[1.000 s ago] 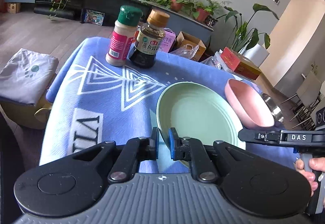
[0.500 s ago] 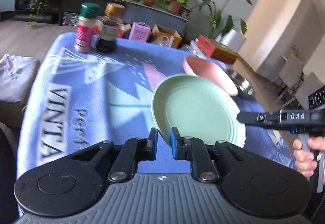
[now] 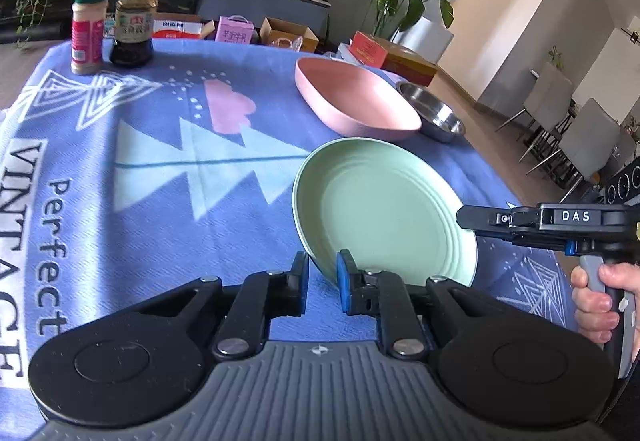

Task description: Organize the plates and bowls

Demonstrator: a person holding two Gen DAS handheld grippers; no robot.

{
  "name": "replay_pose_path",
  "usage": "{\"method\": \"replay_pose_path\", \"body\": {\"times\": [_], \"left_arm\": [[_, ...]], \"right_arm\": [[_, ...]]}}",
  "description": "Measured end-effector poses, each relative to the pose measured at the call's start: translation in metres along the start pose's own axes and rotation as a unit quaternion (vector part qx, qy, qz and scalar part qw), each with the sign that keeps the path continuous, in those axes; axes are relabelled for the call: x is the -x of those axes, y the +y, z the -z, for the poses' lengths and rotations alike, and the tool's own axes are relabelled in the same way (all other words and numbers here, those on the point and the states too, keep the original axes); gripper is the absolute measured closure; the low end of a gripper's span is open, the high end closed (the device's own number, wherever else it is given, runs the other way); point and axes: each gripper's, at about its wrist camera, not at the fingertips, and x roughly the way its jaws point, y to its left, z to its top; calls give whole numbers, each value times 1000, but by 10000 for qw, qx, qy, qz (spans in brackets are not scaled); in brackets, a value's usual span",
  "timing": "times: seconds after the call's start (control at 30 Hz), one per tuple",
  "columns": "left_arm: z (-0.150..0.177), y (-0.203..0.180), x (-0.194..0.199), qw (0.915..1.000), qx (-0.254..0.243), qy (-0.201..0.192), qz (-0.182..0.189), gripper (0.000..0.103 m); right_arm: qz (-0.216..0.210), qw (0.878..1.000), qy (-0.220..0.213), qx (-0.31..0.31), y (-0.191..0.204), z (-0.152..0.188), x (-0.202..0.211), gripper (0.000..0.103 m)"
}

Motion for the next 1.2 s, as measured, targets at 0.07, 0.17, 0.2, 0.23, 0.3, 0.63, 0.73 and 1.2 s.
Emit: {"method": "replay_pose_path", "body": {"times": [0.07, 0.17, 0.2, 0.23, 0.3, 0.63, 0.73, 1.2], "left_arm": [[3, -2, -3, 10000, -32, 54, -4, 89], [6, -5, -5, 9999, -76, 110, 15, 89], [6, -6, -5, 9999, -103, 117, 31, 88], [7, -7, -5, 9998, -117, 127, 53, 88], [8, -8, -5, 9998, -108, 142, 116, 87], [6, -3, -7, 9995, 63, 161, 260, 81], [6, -4, -5, 9996, 45, 120, 249, 65], [0, 13, 0, 9985, 452, -152, 261, 22]], "right_arm": [[90, 9999, -56, 1, -1, 5, 0, 54], [173, 9998, -95, -100, -10, 13, 2, 54], [206, 9997, -105, -89, -11, 15, 3, 54], [248, 9996, -98, -67, -12, 16, 2, 54], [344, 9994, -58, 20, -13, 16, 2, 54], [429, 9989, 18, 204, -13, 17, 1, 53], [355, 9992, -70, 177, -12, 16, 3, 21], [481, 9980, -416, 16, -20, 10, 9, 2]]}}
